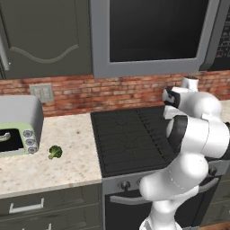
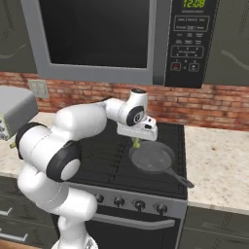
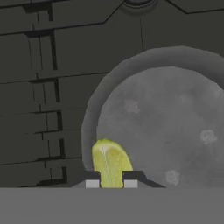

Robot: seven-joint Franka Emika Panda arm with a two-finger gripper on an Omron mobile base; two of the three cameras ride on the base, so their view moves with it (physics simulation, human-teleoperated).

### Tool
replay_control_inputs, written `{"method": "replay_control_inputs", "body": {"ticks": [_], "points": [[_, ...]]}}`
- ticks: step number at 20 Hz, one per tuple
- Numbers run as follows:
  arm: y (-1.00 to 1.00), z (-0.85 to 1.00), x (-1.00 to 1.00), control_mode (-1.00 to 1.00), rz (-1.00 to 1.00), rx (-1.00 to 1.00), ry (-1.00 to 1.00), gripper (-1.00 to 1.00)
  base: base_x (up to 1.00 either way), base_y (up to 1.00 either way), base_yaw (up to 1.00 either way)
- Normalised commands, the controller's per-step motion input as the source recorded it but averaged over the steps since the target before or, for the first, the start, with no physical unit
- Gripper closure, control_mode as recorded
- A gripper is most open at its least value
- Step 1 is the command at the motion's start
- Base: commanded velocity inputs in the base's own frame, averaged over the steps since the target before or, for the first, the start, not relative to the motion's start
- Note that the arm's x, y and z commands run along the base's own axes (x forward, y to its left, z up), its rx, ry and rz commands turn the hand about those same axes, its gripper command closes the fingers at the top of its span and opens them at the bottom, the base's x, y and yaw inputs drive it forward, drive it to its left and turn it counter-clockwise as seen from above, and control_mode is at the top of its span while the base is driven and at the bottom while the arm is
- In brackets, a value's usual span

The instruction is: Put the lemon wedge and broccoli in the pan. Then turn on the front right burner and set the heat to medium.

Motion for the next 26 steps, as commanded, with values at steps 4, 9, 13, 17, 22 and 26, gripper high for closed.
{"method": "replay_control_inputs", "body": {"ticks": [4,9,13,17,22,26], "points": [[-0.88,-0.12,0.0,-1.0,0.0,0.0,0.0,1.0,0.0,0.0,0.0],[-0.46,-0.21,0.05,-1.0,0.0,0.0,0.0,1.0,0.0,0.0,0.0],[-0.03,-0.16,0.02,-1.0,0.0,0.0,0.0,1.0,0.0,0.0,0.0],[0.01,-0.08,-0.14,-1.0,0.0,0.0,0.0,1.0,0.0,0.0,0.0],[0.01,-0.21,-0.17,-1.0,0.0,0.0,0.0,1.0,0.0,0.0,0.0],[0.0,-0.23,-0.14,-1.0,0.0,0.0,0.0,1.0,0.0,0.0,0.0]]}}
